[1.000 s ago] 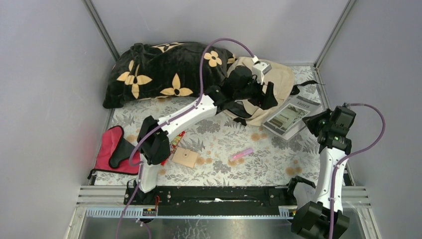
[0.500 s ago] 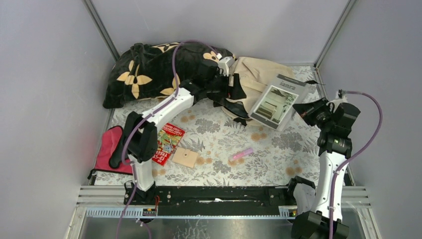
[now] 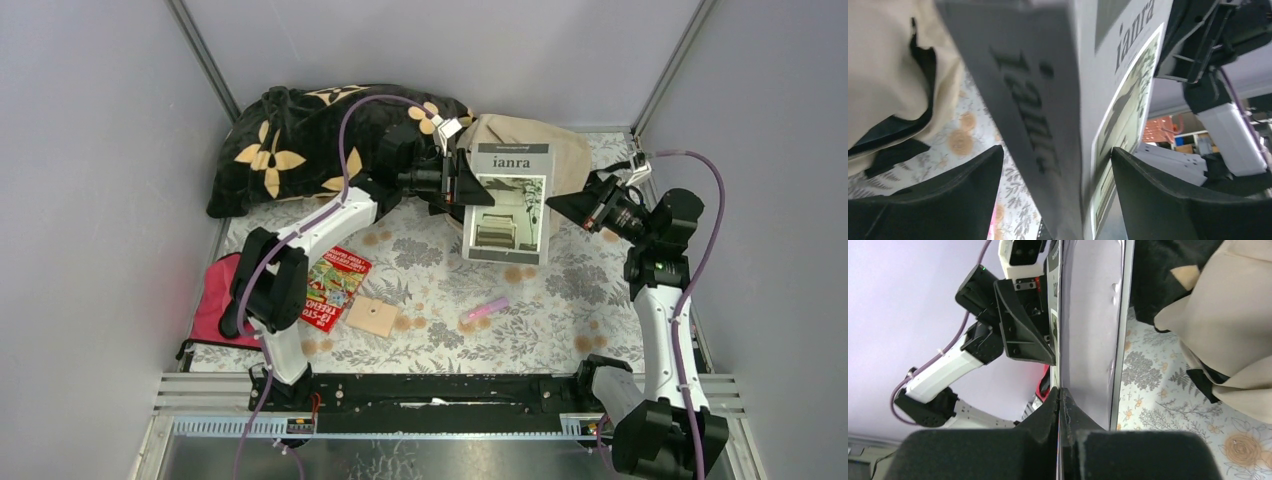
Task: Pack the student bag
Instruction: Pick up the book from the center of the board.
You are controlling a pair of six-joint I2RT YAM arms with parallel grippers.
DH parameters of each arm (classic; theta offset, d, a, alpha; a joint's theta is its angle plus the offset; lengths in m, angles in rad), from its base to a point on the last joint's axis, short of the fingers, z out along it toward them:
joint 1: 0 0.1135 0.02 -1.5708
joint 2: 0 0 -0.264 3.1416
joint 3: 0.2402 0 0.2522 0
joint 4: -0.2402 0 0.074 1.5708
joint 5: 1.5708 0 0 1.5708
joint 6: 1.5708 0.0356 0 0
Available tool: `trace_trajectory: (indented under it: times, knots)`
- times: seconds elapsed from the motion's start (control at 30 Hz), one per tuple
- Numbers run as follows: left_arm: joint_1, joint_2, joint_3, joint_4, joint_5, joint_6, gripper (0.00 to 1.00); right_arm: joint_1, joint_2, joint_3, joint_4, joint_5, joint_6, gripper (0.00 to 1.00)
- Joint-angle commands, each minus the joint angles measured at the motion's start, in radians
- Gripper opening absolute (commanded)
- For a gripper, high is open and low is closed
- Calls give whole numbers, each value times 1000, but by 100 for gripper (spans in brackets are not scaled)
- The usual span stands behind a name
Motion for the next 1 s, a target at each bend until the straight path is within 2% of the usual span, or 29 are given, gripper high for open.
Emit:
trace_trajectory:
  times: [0.0, 0.03, 0.1, 0.13, 0.17, 0.2, 0.23, 0.27, 0.3, 0.37, 0.43, 0.53, 0.6, 0.67, 0.73, 0.9, 0.97]
  knots:
    - [7, 9, -37, 368, 110, -250, 79, 23, 12, -10, 166, -92, 72, 0]
    - [7, 18, -36, 406, 109, -285, 71, 23, 18, -11, 162, -87, 70, 0]
    - [10, 35, -28, 467, 99, -367, 46, 25, 35, -9, 141, -64, 63, 0]
    - [10, 44, -18, 491, 99, -403, 36, 25, 44, 0, 98, -45, 41, 3]
    - [11, 52, -9, 505, 98, -428, 28, 25, 55, 14, 49, -26, 13, 27]
    - [14, 57, 7, 494, 88, -437, 25, 25, 58, 29, -7, 7, -20, 57]
    - [18, 56, 22, 460, 70, -434, 24, 25, 56, 45, -74, 47, -59, 78]
    - [23, 46, 36, 415, 45, -417, 22, 25, 38, 63, -135, 114, -92, 93]
    - [30, 31, 48, 367, 7, -392, 20, 25, 20, 70, -183, 183, -120, 99]
    - [46, -11, 68, 240, -104, -338, 16, 25, -19, 54, -225, 285, -111, 100]
    - [56, -64, 68, 202, -236, -304, 16, 25, -53, 5, -161, 322, -51, 100]
    - [59, -136, 41, 210, -422, -304, 17, 25, -106, -133, 95, 311, 144, 100]
    - [58, -152, 44, 210, -487, -324, 17, 27, -132, -255, 363, 310, 317, 100]
    - [58, -152, 57, 220, -496, -354, 17, 46, -128, -345, 604, 347, 455, 100]
    - [57, -146, 63, 242, -498, -382, 17, 72, -104, -385, 764, 375, 522, 100]
    - [56, -127, 63, 268, -499, -410, 17, 147, -29, -355, 934, 397, 545, 100]
    - [56, -120, 54, 288, -492, -432, 17, 184, 8, -321, 945, 398, 532, 100]
